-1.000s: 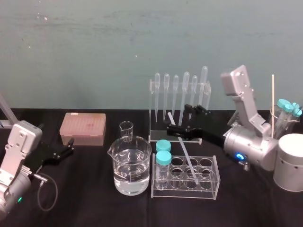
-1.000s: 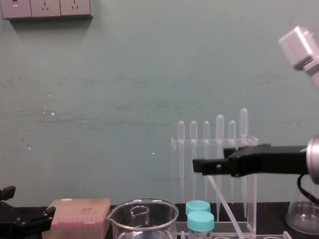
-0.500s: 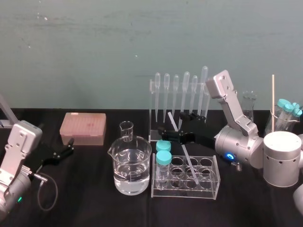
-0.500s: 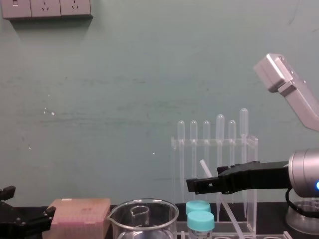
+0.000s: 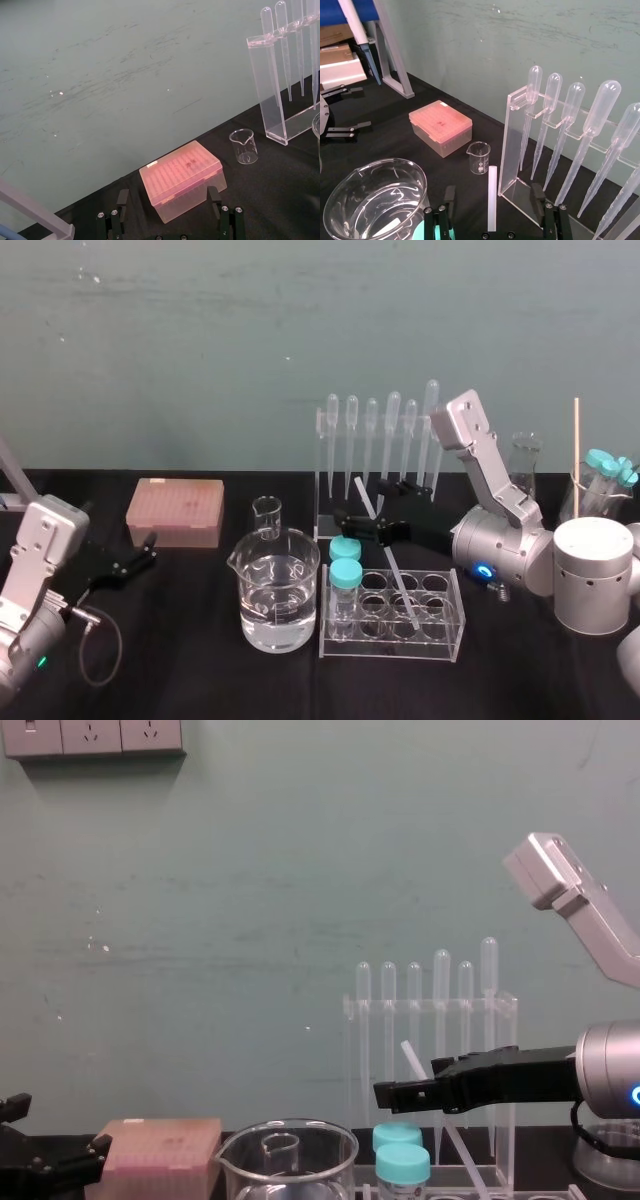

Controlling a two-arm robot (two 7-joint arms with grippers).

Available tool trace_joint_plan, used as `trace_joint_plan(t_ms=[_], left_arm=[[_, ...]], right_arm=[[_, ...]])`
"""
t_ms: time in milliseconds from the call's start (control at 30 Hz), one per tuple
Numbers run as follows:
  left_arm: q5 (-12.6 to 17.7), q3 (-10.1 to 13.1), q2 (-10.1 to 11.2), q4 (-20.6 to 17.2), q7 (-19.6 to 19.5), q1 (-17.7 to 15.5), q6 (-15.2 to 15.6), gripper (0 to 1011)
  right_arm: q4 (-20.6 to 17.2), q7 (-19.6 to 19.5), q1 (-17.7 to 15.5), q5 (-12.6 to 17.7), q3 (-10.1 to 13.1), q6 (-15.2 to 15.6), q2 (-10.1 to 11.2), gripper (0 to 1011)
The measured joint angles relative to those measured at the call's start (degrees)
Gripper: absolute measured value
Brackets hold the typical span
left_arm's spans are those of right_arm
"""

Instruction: Pick up the stirring rod with one hand, then place it down.

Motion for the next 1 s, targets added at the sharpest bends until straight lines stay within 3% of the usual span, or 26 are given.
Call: trace_joint_plan(t_ms=[300, 733, 1000], left_arm=[[0.00, 0.00, 0.00, 0.00, 0.00, 0.00, 0.00, 1000], [0.00, 0.00, 0.00, 0.00, 0.00, 0.00, 0.00, 1000], [0.00, 0.00, 0.00, 0.00, 0.00, 0.00, 0.00, 1000]], right_arm=[[-0.09, -0.01, -0.04, 0.14, 0.04, 0.00, 0.03, 735], [-0.16, -0.06, -0.08, 0.25, 0.09, 0.00, 0.06, 281], [-0.17, -0.10, -0.09, 0.27, 0.08, 0.00, 0.06, 75]])
